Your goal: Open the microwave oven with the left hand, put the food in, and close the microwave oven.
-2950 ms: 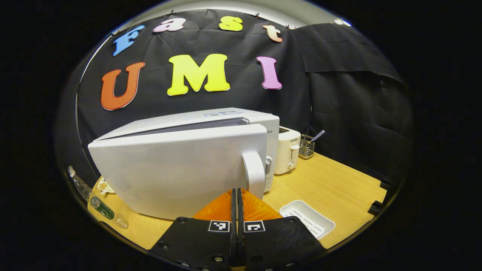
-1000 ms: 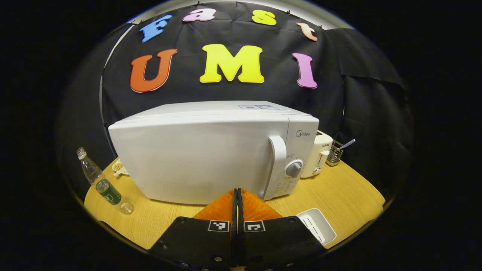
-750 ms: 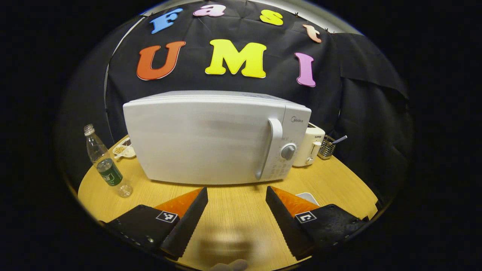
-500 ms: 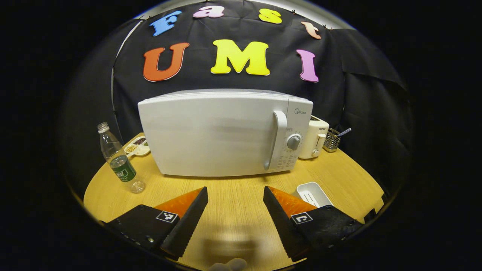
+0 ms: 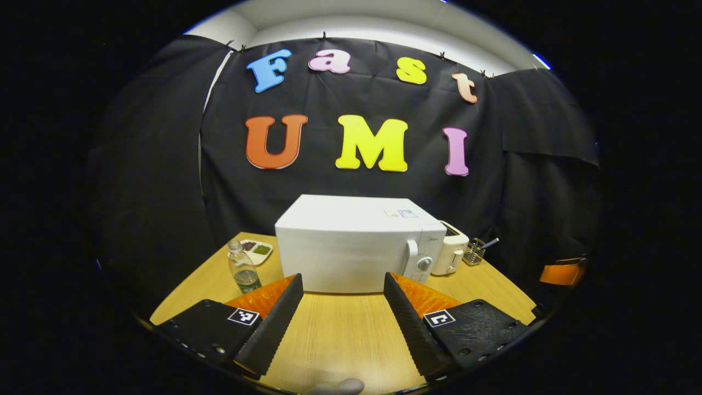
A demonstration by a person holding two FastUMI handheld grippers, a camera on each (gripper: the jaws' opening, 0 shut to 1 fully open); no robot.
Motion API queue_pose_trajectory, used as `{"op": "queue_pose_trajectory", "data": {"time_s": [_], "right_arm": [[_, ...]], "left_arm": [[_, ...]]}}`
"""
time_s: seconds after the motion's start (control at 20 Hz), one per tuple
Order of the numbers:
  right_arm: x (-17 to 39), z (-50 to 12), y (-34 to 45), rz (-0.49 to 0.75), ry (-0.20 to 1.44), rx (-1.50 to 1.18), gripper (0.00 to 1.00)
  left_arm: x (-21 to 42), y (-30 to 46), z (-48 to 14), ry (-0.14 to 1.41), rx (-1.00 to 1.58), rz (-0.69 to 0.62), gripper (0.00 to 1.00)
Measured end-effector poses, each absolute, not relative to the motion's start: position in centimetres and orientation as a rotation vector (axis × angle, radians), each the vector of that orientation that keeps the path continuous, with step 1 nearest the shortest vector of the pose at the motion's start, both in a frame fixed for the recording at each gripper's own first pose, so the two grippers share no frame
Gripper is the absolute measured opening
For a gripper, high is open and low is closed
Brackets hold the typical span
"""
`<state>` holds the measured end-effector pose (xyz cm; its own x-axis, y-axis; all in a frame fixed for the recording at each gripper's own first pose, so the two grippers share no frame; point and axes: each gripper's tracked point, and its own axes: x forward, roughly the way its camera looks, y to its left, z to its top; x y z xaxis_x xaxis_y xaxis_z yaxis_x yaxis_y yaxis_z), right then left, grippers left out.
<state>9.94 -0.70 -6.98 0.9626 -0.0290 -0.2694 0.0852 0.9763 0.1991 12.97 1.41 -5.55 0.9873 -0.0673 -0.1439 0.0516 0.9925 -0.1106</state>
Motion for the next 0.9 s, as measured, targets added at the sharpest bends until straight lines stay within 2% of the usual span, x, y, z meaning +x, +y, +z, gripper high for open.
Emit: {"op": "queue_pose_trajectory", "data": {"time_s": [0.25,0.3,0.35,0.4,0.45,0.5,0.55,0.6,0.8,0.85,0.9], "right_arm": [[8.7,0.7,3.3,-0.029,0.084,0.164,1.0],[8.3,2.2,4.0,-0.021,0.055,0.154,0.91],[7.9,3.3,4.6,-0.017,0.03,0.143,0.91],[7.5,4.4,5.0,-0.014,0.005,0.134,1.0],[7.1,5.3,5.5,-0.01,-0.015,0.125,0.9],[6.9,6.2,5.7,-0.011,-0.034,0.113,0.9],[6.5,6.8,6.0,-0.013,-0.047,0.103,0.9],[6.1,7.4,6.3,-0.009,-0.061,0.096,1.0],[5.4,7.3,7.0,-0.006,-0.059,0.076,1.0],[5.2,7.4,7.1,-0.006,-0.061,0.074,0.9],[5.0,7.4,7.1,-0.013,-0.06,0.067,0.91]], "left_arm": [[8.4,5.1,0.7,0.037,-0.015,-0.04,0.93],[7.6,5.3,1.7,0.023,-0.017,-0.04,0.93],[6.9,5.5,2.3,0.014,-0.017,-0.043,0.93],[6.3,5.6,3.0,0.002,-0.015,-0.047,0.93],[6.0,5.6,3.6,-0.006,-0.014,-0.052,0.93],[5.6,5.6,4.1,-0.015,-0.012,-0.056,0.93],[5.3,5.6,4.4,-0.021,-0.012,-0.063,0.93],[5.0,5.7,4.8,-0.03,-0.018,-0.066,0.92],[4.7,6.3,5.3,-0.031,-0.1,-0.072,0.94],[4.7,6.9,5.4,-0.033,-0.099,-0.062,0.94],[4.5,7.2,5.3,-0.032,-0.099,-0.058,0.93]]}}
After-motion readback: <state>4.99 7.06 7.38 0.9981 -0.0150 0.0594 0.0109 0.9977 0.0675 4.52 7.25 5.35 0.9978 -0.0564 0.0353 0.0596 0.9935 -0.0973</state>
